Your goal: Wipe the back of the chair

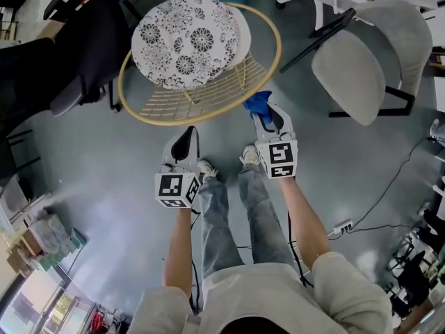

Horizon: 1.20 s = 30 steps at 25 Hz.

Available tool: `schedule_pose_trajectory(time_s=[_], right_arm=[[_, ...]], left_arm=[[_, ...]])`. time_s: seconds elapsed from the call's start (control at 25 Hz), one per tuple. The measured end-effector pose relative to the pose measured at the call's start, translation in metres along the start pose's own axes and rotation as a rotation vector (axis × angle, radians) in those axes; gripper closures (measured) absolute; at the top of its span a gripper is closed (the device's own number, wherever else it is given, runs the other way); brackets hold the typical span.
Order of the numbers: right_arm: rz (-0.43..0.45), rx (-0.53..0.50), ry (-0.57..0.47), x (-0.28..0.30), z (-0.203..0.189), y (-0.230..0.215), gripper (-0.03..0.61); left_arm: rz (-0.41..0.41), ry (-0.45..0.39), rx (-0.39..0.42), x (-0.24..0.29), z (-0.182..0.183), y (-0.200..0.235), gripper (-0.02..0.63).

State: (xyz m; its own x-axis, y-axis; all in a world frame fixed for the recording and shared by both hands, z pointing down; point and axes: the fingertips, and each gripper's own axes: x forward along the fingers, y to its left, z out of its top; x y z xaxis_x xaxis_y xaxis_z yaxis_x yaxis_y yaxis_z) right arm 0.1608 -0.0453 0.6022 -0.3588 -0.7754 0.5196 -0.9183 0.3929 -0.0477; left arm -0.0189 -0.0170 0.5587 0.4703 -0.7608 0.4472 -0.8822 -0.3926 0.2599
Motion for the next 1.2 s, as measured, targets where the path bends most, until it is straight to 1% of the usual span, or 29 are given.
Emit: schedule_pose_trajectory(time_s=[0.16, 0.44, 0.6, 0.8, 1.0, 1.2], right_arm=[[-0.009, 0.011, 0.011, -0.029, 0.003, 0.01, 0.472], [-0.021, 0.002, -0.036, -0.067, 0.052, 0.016, 0.474], [-0.022, -0.013, -0.079, -0.085, 0.094, 0.024, 0.474], [-0.03, -0.031, -0.132, -0.1, 0.15, 0.032, 0.474], [-0.037, -0.056, -0.192, -0.111, 0.208, 0.035, 0.474], [-0.036, -0.079, -0.233, -0.126, 0.25, 0.041, 0.474]], left_arm=[[0.011, 0.0, -0.012, -0.017, 0.004, 0.001, 0.611], [0.046, -0.055, -0.02, -0.042, 0.043, 0.002, 0.612], [0.059, -0.071, -0.012, -0.067, 0.07, -0.001, 0.612], [0.082, -0.103, -0.007, -0.098, 0.108, 0.007, 0.612], [0.099, -0.161, 0.018, -0.119, 0.159, 0.014, 0.612], [0.093, -0.206, 0.047, -0.135, 0.198, 0.009, 0.612]])
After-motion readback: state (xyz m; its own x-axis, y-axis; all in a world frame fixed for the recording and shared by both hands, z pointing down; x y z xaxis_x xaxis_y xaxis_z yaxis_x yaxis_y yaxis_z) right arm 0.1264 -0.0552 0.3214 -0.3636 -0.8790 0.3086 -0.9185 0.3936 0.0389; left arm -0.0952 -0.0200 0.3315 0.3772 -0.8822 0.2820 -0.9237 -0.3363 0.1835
